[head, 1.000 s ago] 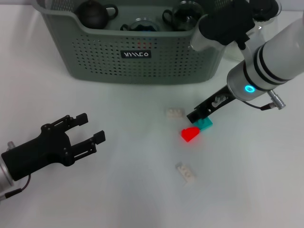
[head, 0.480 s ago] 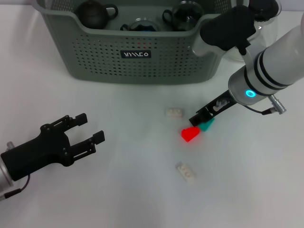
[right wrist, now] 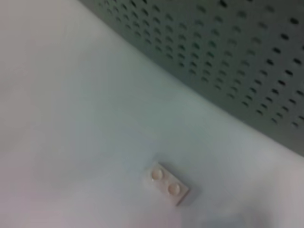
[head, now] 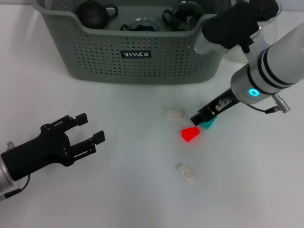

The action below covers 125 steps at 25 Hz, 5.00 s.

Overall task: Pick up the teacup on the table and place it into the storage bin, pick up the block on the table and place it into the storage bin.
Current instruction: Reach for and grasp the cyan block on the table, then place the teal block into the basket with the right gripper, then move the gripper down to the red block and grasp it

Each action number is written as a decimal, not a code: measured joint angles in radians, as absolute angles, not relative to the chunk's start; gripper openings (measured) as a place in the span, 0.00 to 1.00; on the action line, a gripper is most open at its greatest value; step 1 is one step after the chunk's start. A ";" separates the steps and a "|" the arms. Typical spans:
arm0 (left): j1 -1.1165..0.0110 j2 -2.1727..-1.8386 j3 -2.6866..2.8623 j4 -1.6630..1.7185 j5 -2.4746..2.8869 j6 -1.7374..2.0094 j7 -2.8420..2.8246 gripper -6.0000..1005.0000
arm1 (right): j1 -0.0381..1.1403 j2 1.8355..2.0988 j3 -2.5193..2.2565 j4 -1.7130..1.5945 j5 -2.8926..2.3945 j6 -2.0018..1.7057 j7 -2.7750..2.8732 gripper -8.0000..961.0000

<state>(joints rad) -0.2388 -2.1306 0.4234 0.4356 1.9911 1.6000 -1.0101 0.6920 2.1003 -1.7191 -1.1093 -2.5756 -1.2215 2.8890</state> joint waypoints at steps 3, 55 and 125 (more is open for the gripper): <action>-0.240 -2.131 0.423 0.436 1.992 1.600 -1.010 0.76 | 0.690 2.100 -1.722 -1.109 -2.595 -1.222 2.883 0.67; -0.241 -2.129 0.422 0.436 1.986 1.598 -1.015 0.76 | 0.578 2.098 -1.456 -1.815 -2.336 -1.416 2.721 0.44; -0.259 -2.122 0.396 0.436 2.023 1.653 -1.017 0.76 | 0.703 2.103 -1.632 -1.184 -2.401 -1.430 2.393 0.51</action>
<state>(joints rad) -0.2591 -2.1219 0.3957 0.4356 2.0232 1.6534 -1.0170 0.7029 2.1028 -1.6324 -1.1843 -2.4006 -1.4296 2.3931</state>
